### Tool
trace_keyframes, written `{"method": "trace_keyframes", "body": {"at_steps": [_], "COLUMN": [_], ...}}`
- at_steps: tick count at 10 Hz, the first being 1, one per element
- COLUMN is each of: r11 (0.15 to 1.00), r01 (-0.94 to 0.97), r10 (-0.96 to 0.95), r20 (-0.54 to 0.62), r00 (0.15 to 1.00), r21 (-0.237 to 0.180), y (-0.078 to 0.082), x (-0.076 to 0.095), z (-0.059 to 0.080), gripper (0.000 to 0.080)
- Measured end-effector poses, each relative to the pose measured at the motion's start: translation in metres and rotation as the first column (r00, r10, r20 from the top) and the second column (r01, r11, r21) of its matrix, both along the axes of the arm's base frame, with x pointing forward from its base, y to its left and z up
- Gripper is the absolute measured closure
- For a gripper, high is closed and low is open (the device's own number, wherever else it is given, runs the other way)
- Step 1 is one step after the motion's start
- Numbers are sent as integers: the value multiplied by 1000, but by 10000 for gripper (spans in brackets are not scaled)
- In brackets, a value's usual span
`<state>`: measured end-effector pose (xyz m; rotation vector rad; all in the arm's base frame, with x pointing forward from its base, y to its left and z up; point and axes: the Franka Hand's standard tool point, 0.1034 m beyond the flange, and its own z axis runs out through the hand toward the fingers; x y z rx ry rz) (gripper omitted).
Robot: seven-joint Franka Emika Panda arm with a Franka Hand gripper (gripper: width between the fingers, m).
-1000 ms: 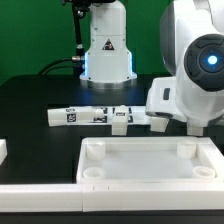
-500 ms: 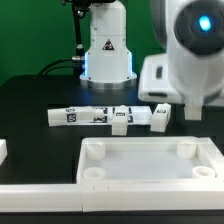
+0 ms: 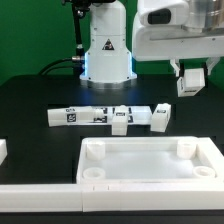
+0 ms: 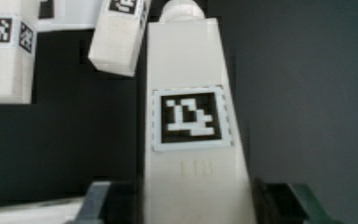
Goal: Assemble desk
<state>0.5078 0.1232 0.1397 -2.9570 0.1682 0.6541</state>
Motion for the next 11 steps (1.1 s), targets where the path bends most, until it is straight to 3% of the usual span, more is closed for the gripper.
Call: {"method": "trace_keyframes", "body": {"at_steps": [2, 4, 5, 8, 10, 11], "r11": [1000, 999, 996, 998, 996, 994], "r01": [-4, -50, -85, -60, -64, -71], "r10": [2, 46, 81, 64, 85, 107], "r20": [159, 371, 454, 622, 725, 783], "r00": [987, 928, 887, 781, 684, 613], "r21": [7, 2, -11, -28, -56, -81], "y": [-7, -7, -2, -3, -12, -20], "x": [15, 64, 79, 81, 95, 111], "z": [6, 42, 53, 47, 38, 37], "gripper": [515, 515, 515, 514, 514, 514]}}
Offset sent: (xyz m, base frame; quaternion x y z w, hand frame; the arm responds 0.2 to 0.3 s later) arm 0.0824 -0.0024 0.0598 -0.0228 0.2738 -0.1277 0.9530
